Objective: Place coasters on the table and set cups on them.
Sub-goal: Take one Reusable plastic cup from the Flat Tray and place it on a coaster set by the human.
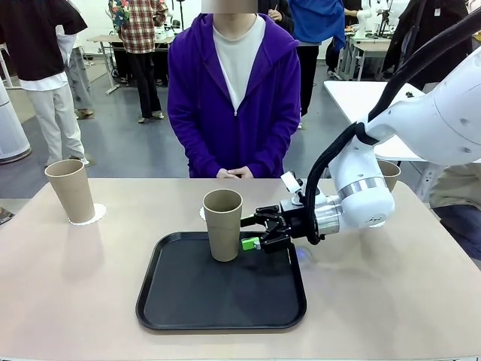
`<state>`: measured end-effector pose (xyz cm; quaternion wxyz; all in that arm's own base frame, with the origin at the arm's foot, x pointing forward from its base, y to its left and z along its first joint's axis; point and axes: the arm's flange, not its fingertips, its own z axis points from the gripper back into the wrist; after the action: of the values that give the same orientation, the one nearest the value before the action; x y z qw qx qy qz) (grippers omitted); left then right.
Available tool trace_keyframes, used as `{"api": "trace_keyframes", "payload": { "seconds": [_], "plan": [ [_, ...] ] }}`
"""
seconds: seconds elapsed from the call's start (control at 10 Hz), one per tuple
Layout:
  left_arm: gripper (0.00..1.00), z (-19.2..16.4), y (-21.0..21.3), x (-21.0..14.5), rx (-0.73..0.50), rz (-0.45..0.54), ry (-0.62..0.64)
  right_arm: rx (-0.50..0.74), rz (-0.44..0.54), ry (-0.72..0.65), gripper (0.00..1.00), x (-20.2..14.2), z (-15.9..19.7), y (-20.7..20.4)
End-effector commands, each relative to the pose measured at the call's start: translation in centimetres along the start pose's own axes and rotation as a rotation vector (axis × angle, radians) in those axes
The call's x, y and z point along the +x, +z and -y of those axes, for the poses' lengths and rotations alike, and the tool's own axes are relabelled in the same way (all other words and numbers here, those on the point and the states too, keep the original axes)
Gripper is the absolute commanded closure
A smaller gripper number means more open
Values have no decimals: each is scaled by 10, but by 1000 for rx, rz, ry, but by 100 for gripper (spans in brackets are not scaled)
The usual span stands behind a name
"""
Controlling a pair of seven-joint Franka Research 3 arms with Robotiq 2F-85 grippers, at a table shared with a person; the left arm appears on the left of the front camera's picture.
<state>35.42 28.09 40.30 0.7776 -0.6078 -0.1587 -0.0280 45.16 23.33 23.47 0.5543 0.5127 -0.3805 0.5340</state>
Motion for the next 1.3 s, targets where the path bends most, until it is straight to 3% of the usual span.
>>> {"api": "trace_keyframes", "payload": {
  "seconds": [0.0, 1.2],
  "plan": [
    [0, 1, 2, -2, -2, 0, -9, -11, 13, 39, 0, -3, 9, -9],
    [0, 1, 2, -2, -2, 0, -9, 86, 26, 51, 0, 0, 22, -58]
  ]
}}
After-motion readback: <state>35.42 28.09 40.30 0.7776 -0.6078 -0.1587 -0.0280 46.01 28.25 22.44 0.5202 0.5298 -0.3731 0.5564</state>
